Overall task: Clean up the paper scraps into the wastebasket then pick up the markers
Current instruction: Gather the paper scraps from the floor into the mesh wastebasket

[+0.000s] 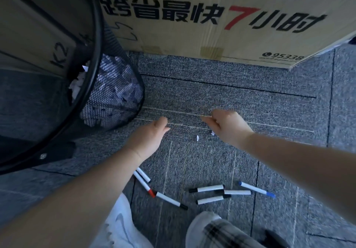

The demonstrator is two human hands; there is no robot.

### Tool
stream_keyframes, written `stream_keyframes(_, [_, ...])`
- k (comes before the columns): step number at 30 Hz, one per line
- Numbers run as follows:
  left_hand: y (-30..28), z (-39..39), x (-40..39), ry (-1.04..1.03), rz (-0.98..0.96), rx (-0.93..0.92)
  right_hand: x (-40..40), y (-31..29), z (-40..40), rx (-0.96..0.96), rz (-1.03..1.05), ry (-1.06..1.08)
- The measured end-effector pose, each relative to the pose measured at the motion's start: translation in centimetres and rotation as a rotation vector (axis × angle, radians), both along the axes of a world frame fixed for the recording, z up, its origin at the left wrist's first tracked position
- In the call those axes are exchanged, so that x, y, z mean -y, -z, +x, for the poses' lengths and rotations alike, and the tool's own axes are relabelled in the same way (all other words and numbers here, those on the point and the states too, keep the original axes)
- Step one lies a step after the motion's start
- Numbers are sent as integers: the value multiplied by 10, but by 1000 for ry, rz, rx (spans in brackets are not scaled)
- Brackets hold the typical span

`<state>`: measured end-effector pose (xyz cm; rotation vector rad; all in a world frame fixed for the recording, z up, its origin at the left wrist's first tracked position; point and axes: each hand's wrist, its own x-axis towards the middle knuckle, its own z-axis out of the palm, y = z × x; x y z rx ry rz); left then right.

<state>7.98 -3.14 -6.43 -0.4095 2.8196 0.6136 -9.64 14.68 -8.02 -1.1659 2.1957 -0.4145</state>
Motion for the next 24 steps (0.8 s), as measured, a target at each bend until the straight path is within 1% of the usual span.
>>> stream_keyframes(2, [-6, 0, -2, -58, 17, 43, -2, -6, 1, 23, 38, 9])
stream_keyframes(5, [-13, -8, -15, -47, 46, 96, -3, -16, -4, 60, 116, 47])
stream_keyframes(9, [-11, -25, -42, -53, 153, 147, -9, -24, -8, 75, 187, 43])
stream_keyframes(14, [-8, -45, -70, -149, 248, 213, -16, -31, -8, 163, 278, 34])
stream_keyframes(19, [-1, -49, -78, -173, 208, 302, -23, -35, -7, 200, 327, -51])
stream_keyframes(24, [3, -51, -83, -146, 112, 350, -24, -32, -5, 104, 336, -93])
